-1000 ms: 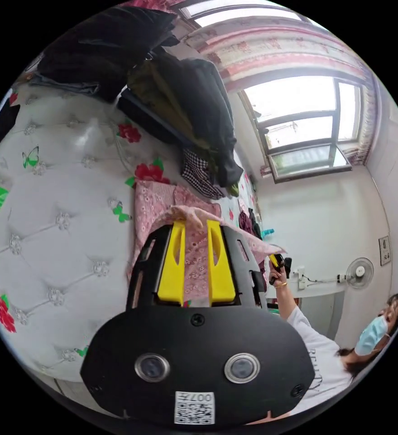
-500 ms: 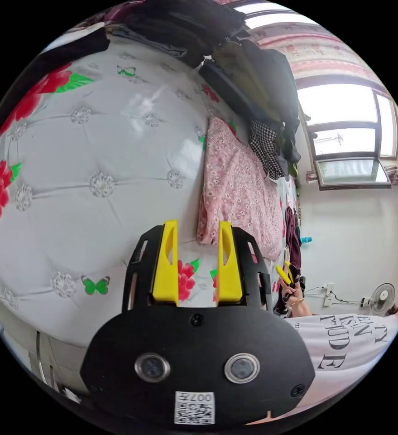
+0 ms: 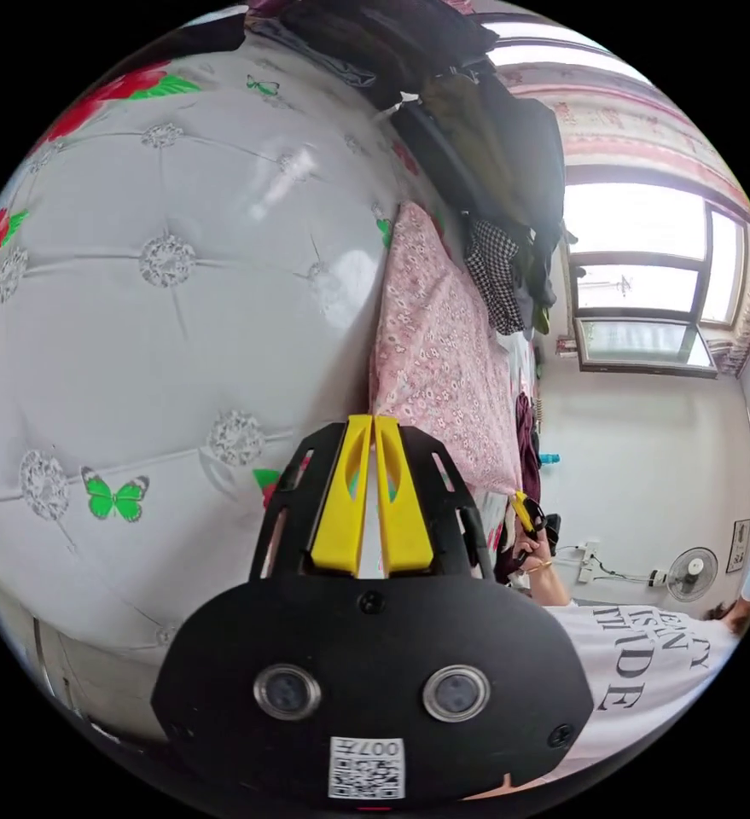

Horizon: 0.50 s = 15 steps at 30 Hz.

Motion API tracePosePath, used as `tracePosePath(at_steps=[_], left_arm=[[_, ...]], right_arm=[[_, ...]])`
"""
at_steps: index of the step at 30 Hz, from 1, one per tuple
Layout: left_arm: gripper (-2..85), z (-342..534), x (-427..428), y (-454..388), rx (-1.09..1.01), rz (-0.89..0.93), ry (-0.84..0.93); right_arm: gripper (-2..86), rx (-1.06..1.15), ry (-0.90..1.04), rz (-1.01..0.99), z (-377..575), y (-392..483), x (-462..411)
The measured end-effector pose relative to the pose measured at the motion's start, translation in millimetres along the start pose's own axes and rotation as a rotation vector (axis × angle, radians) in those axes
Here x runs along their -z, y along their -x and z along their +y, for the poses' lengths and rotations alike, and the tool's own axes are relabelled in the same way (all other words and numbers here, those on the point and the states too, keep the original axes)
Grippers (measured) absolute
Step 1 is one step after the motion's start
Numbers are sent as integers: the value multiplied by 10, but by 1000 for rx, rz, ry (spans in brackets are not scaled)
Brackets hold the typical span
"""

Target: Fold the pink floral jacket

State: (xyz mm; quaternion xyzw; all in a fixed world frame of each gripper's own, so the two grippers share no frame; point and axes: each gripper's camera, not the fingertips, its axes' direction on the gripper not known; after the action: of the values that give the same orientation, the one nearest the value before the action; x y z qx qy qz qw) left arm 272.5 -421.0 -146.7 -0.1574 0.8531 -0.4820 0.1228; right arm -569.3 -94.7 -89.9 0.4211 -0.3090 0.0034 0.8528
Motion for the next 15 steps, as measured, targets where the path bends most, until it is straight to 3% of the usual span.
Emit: tracePosePath(at_steps=[3, 6, 10, 15], left_arm=[[-6, 187, -44, 86, 43, 42, -23], [9, 280, 5, 103, 63, 79, -65], [81, 360, 150, 93, 37, 39, -119], [94, 529, 320, 245, 44, 60, -180]], right_arm=[[0, -69, -37, -50, 77, -136, 3], [0, 65, -47, 20, -35, 303, -6], [0, 482, 41, 172, -309, 1663, -282], [1, 1081, 347, 372, -15, 3356, -1378]])
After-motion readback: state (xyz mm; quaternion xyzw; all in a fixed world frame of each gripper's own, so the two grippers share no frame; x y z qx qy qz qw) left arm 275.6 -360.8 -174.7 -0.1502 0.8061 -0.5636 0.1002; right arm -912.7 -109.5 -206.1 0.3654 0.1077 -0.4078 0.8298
